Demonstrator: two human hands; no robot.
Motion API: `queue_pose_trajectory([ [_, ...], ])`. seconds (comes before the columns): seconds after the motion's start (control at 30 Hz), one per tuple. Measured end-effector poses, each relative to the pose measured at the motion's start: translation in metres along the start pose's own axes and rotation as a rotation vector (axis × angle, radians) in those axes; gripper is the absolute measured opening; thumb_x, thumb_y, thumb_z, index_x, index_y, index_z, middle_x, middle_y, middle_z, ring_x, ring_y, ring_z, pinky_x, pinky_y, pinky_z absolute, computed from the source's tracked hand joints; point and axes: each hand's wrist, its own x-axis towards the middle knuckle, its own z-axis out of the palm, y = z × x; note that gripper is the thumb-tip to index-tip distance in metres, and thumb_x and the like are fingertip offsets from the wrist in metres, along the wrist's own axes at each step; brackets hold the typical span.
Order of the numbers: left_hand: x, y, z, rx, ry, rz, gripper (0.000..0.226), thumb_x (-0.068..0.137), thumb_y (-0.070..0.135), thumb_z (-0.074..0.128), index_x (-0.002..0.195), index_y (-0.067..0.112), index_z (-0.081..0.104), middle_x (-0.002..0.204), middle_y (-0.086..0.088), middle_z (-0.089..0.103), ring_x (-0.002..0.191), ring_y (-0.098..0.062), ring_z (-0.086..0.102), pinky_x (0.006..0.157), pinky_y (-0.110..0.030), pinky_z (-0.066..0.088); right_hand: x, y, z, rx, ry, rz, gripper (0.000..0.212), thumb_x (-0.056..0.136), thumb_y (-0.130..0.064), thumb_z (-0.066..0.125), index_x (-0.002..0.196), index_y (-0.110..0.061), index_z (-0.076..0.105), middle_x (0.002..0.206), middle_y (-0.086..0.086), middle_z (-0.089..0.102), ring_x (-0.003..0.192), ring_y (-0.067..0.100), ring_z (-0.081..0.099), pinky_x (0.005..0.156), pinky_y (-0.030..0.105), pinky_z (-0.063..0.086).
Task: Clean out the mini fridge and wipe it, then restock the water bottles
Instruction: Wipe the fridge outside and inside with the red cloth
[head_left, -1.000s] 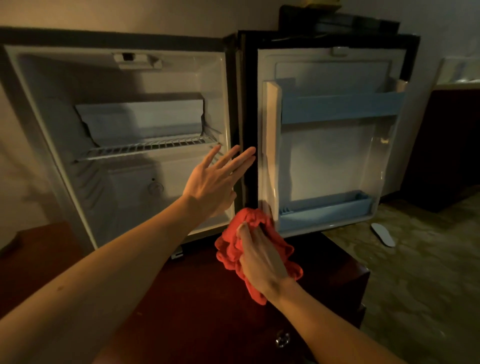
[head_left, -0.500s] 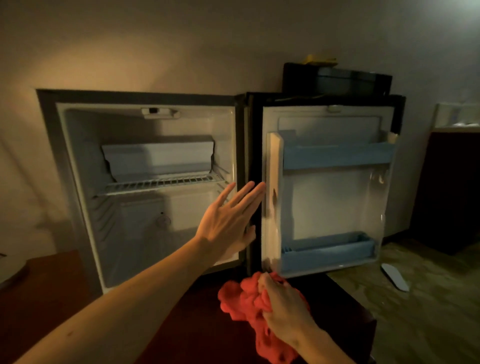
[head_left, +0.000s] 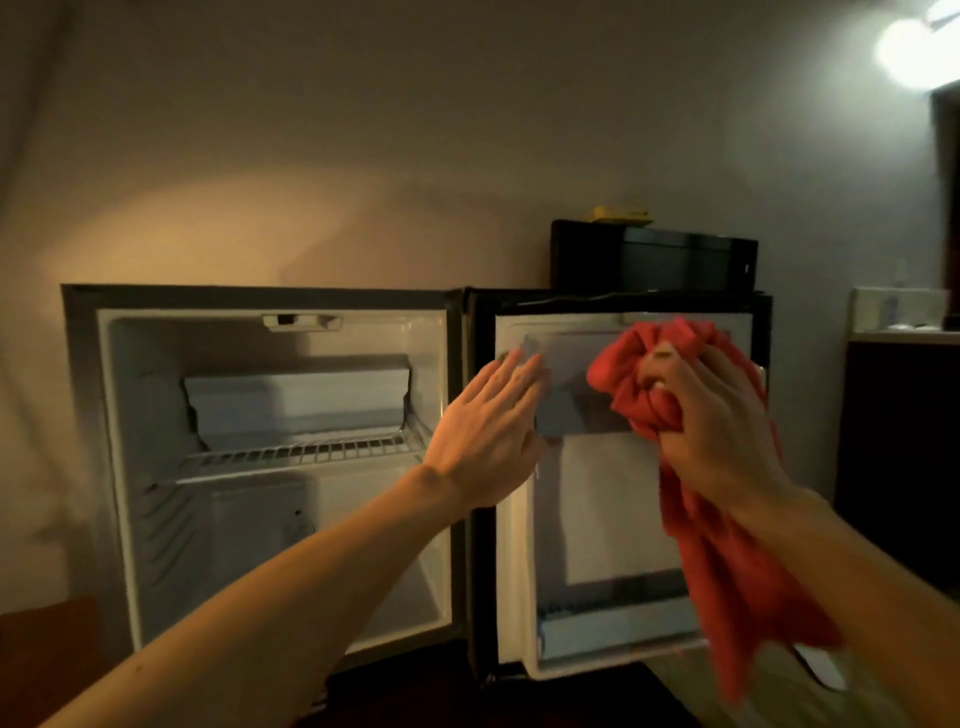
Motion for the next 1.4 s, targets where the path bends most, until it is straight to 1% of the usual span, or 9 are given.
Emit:
queue_pose_trajectory([
  [0.1,0.006,-0.012,0.003,-0.009,0.007,0.069,0.055,0.092,0.03,0.035,0.142,0.013,0.049,0.15,-0.009,0.044,0.145,-0.021,0.03,0.123,-0.03,0.01,0.047,0.001,0.007,-0.159,-0.098,-0.177,0.056,0.063,0.001,0.072,0.114,-0.017,0.057,0.124,0.012,0.06,0.115,0.035,0.051,0.087,0.05,0.049],
  [0.23,0.005,-0.014,0.0,-0.071,0.056,0.099,0.051,0.09,0.024,0.04,0.138,0.011,0.054,0.146,-0.009,0.048,0.143,-0.019,0.033,0.121,-0.022,0.005,0.092,-0.005,0.025,-0.346,-0.299,-0.344,0.082,0.051,-0.003,0.083,0.126,-0.02,0.052,0.127,0.009,0.062,0.12,0.032,0.05,0.09,0.049,0.047],
  [0.4,-0.001,-0.016,0.004,-0.124,0.06,0.086,0.054,0.09,0.024,0.037,0.142,0.013,0.049,0.15,-0.008,0.043,0.145,-0.019,0.029,0.122,-0.033,0.019,0.098,-0.018,0.05,-0.398,-0.286,-0.533,0.062,0.07,-0.013,0.075,0.128,-0.018,0.054,0.125,0.01,0.063,0.122,0.031,0.053,0.088,0.045,0.047],
  [0.5,0.0,-0.017,0.003,-0.145,0.057,0.092,0.055,0.087,0.023,0.045,0.141,0.011,0.049,0.149,-0.008,0.044,0.145,-0.018,0.029,0.122,-0.03,0.018,0.095,-0.017,0.051,-0.41,-0.256,-0.516,0.05,0.079,-0.015,0.061,0.128,-0.016,0.056,0.123,0.01,0.065,0.12,0.029,0.056,0.086,0.043,0.047],
  [0.67,0.001,-0.013,-0.006,-0.122,0.074,0.095,0.055,0.084,0.029,0.05,0.137,0.014,0.05,0.141,-0.006,0.052,0.138,-0.019,0.039,0.119,-0.026,0.018,0.078,0.009,0.029,-0.556,-0.358,-0.388,0.054,0.08,-0.013,0.043,0.135,-0.016,0.048,0.124,0.008,0.064,0.121,0.028,0.053,0.091,0.043,0.044],
  [0.83,0.002,-0.005,-0.005,-0.102,0.06,0.052,0.053,0.086,0.045,0.043,0.128,0.016,0.055,0.135,-0.005,0.056,0.133,-0.019,0.043,0.114,-0.028,0.023,0.059,0.026,0.017,-0.559,-0.474,-0.194,0.079,0.064,-0.011,0.074,0.137,-0.019,0.044,0.123,0.007,0.063,0.12,0.029,0.05,0.092,0.045,0.044],
  [1.1,-0.001,-0.009,-0.004,-0.131,0.096,0.075,0.052,0.084,0.048,0.046,0.125,0.016,0.056,0.137,-0.001,0.054,0.135,-0.017,0.041,0.115,-0.029,0.031,0.09,-0.021,0.038,-0.494,-0.394,-0.364,0.077,0.071,-0.022,0.08,0.139,-0.012,0.044,0.132,0.013,0.059,0.128,0.031,0.047,0.096,0.045,0.045],
  [1.27,-0.005,-0.012,-0.008,-0.129,0.136,0.063,0.046,0.083,0.048,0.049,0.115,0.017,0.057,0.129,-0.002,0.058,0.127,-0.014,0.044,0.107,-0.022,0.03,0.083,-0.012,0.021,-0.557,-0.399,-0.309,0.067,0.074,-0.017,0.071,0.136,-0.012,0.047,0.126,0.012,0.062,0.125,0.03,0.049,0.093,0.045,0.044],
  [1.4,-0.007,-0.012,-0.006,-0.144,0.147,0.053,0.047,0.083,0.048,0.053,0.117,0.016,0.057,0.131,-0.003,0.057,0.131,-0.016,0.043,0.104,-0.024,0.032,0.074,0.007,0.004,-0.618,-0.459,-0.247,0.076,0.066,-0.019,0.08,0.134,-0.015,0.046,0.125,0.008,0.062,0.123,0.029,0.048,0.093,0.045,0.043],
])
